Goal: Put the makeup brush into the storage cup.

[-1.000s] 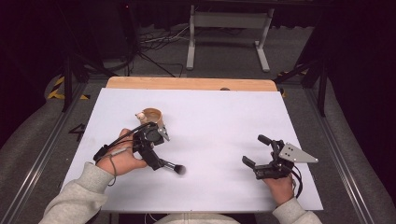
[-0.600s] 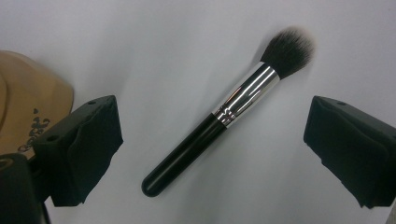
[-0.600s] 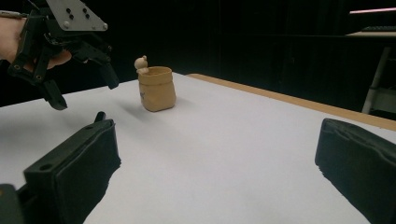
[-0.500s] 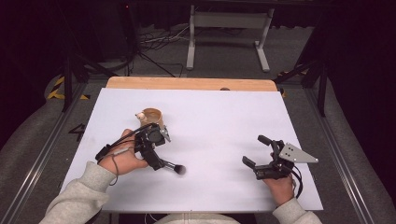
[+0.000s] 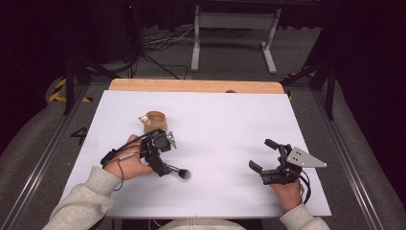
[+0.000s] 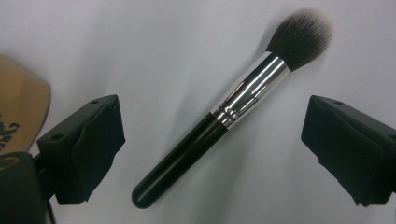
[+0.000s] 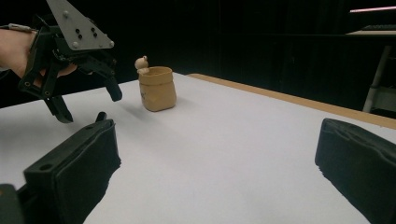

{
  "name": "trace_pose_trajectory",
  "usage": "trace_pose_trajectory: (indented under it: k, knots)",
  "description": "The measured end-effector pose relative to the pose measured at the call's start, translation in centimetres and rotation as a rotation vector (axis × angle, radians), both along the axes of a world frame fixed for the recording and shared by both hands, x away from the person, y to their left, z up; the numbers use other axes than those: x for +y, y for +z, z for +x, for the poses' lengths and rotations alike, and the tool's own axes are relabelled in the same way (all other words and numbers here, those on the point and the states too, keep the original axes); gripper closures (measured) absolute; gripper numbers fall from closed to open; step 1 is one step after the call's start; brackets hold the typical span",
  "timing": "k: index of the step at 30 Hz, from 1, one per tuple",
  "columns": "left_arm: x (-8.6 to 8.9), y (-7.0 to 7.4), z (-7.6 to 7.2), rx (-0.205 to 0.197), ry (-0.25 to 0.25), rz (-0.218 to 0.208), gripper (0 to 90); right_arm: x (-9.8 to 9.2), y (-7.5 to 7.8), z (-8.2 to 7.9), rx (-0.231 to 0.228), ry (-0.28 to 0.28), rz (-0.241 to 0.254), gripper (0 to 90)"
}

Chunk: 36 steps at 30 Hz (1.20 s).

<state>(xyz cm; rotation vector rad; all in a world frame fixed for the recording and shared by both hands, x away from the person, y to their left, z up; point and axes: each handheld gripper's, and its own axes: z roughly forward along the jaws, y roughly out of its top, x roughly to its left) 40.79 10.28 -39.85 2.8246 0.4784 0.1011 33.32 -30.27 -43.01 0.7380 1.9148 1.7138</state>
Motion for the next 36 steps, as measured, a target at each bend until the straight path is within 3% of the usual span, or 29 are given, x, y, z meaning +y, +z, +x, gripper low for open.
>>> trace_pose_trajectory:
  k: [14, 22, 36]
  knots:
    - [-0.2, -0.9, 0.2, 0.004, -0.016, 0.015, 7.8, 0.0, 0.0, 0.0, 0.003, 0.0, -0.003, 0.0]
    - [-0.5, -1.5, 0.2, 0.028, -0.029, 0.037, 11.8, 0.0, -0.1, 0.0, 0.005, 0.001, -0.004, 0.0]
    - [-0.6, -2.2, 0.4, 0.065, -0.051, 0.079, 25.2, 0.0, -0.1, 0.1, 0.01, -0.003, -0.013, 0.0]
